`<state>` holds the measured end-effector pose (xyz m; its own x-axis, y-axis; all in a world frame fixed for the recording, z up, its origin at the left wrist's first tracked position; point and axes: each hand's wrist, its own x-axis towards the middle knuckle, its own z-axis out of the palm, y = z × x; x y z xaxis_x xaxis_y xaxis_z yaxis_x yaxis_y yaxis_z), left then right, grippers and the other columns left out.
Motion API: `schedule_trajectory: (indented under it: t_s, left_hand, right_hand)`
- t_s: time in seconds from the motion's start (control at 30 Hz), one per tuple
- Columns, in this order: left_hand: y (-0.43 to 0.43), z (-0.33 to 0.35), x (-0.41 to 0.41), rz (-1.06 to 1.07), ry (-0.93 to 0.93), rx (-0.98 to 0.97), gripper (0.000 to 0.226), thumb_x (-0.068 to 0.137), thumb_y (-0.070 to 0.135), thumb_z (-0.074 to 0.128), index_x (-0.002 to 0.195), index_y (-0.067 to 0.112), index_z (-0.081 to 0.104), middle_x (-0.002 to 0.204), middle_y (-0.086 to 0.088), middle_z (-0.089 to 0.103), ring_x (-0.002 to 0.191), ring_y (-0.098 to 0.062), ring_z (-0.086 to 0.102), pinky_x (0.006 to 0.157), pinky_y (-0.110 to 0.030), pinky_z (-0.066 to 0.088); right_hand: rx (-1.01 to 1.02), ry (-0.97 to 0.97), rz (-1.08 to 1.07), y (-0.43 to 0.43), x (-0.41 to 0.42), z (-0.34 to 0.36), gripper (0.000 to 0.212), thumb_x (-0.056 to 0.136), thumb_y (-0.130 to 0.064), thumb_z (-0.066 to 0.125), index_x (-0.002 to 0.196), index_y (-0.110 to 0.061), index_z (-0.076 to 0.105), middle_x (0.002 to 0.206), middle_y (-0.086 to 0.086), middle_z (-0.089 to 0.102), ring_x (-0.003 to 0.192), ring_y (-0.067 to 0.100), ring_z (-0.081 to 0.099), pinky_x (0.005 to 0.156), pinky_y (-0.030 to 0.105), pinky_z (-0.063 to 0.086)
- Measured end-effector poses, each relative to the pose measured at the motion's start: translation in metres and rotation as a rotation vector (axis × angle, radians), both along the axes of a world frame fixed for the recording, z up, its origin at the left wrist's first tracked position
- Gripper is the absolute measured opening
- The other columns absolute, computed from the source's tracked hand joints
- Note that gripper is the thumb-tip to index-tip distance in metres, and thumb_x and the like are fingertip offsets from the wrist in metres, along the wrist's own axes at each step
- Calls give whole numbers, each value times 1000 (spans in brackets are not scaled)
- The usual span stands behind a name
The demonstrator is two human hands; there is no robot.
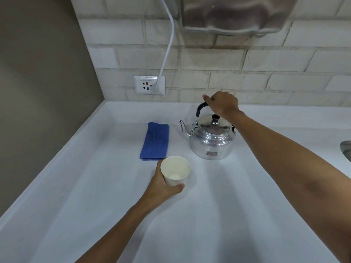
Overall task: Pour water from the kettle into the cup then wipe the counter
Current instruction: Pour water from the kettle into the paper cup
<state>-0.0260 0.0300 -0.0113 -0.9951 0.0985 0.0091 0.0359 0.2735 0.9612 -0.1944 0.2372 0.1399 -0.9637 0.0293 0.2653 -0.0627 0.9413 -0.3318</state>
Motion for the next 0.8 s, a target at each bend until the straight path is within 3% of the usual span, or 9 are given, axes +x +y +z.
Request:
schedule_trajectory:
  t_s: [0.1,0.27,0.47,0.63,0.8]
  left_hand:
    - [3,1,1,12,-6,18,81,54,22,79,119,34,31,121,5,49,109,-8,48,78,-7,41]
    - [4,4,3,11,-19,55,73,54,25,74,113,40,33,113,17,49,105,1,48,71,6,38]
    - [6,4,6,28,-27,78,76,54,25,73,119,34,35,113,16,52,105,2,49,75,-10,40]
    - [12,6,9,79,-14,79,80,53,23,74,121,29,33,108,18,51,102,-3,50,74,-11,39]
    - [16,7,11,114,5,79,78,64,7,78,124,24,32,113,7,50,102,-11,49,67,-3,41]
  right_hand:
    - [-35,14,4,2,3,2,54,88,-38,43,42,-14,27,44,1,32,53,26,41,53,29,30]
    - [-53,48,106,7,13,3,50,82,-34,48,40,-17,27,39,-2,26,40,16,27,46,26,23]
    - [-30,151,176,16,33,15,42,79,-35,50,43,-13,41,38,-1,26,41,15,26,46,24,23]
    - [69,173,261,11,56,27,51,80,-31,50,40,-16,23,38,-1,20,41,15,20,46,27,21]
    - [189,208,296,7,75,36,47,80,-30,50,42,-15,29,38,0,22,43,17,25,48,26,23]
